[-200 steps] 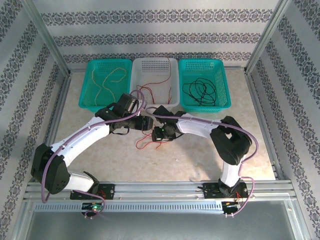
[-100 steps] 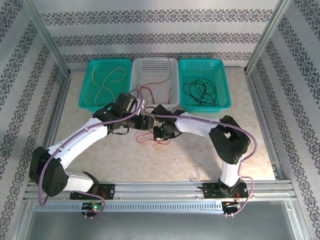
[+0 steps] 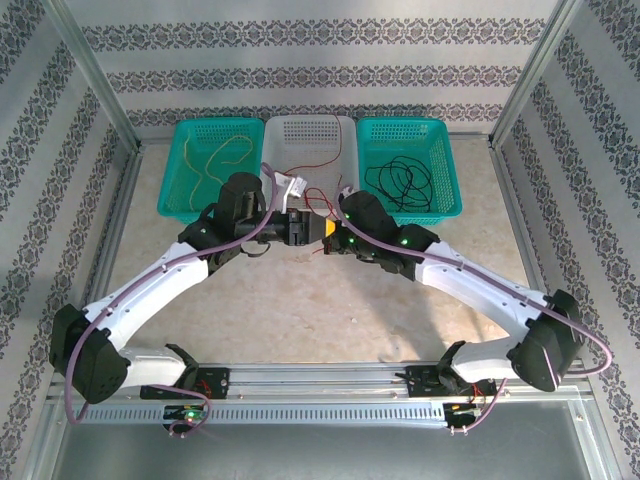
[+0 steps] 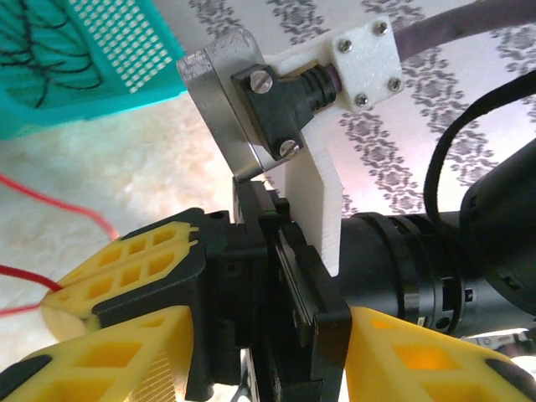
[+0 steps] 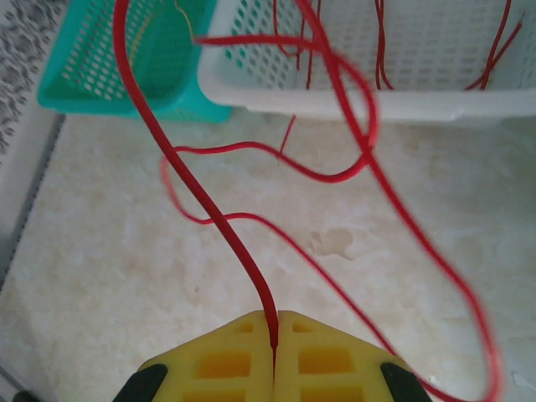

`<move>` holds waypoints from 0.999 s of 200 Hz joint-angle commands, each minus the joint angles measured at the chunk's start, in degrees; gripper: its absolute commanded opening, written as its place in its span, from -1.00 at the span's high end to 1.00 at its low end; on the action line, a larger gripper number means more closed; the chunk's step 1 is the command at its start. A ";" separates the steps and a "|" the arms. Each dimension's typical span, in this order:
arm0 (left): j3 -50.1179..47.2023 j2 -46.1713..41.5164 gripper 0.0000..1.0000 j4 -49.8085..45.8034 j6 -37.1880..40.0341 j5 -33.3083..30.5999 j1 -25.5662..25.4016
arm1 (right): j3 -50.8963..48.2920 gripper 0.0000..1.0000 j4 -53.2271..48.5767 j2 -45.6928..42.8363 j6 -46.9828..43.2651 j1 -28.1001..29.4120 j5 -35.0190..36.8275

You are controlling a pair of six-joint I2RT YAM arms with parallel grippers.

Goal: Untangle the cables

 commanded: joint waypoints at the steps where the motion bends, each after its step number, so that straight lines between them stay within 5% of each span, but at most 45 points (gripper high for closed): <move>1: -0.10 2.11 0.06 -2.29 -1.79 -0.41 0.19 | 1.19 0.98 5.44 -4.09 1.61 0.54 2.36; 27: -1.52 0.02 0.07 -1.61 -1.45 -1.05 0.42 | -0.33 0.97 6.71 -6.38 2.75 -0.25 3.58; 70: -3.22 -5.57 -0.33 -3.90 -1.81 -6.44 2.96 | -2.80 0.97 7.31 -9.00 3.17 -2.87 1.43; 92: -3.26 -4.30 -0.25 -4.90 -4.38 -5.01 4.15 | -3.03 0.96 7.33 -10.09 3.55 -3.34 1.50; 138: -5.58 -0.66 -0.09 9.06 -14.01 3.80 2.96 | -2.57 0.96 9.55 -10.93 4.21 -3.66 -0.45; 200: -8.66 1.07 -0.01 23.06 -22.38 5.64 2.46 | -1.34 0.95 10.60 -9.74 4.52 -3.65 -1.92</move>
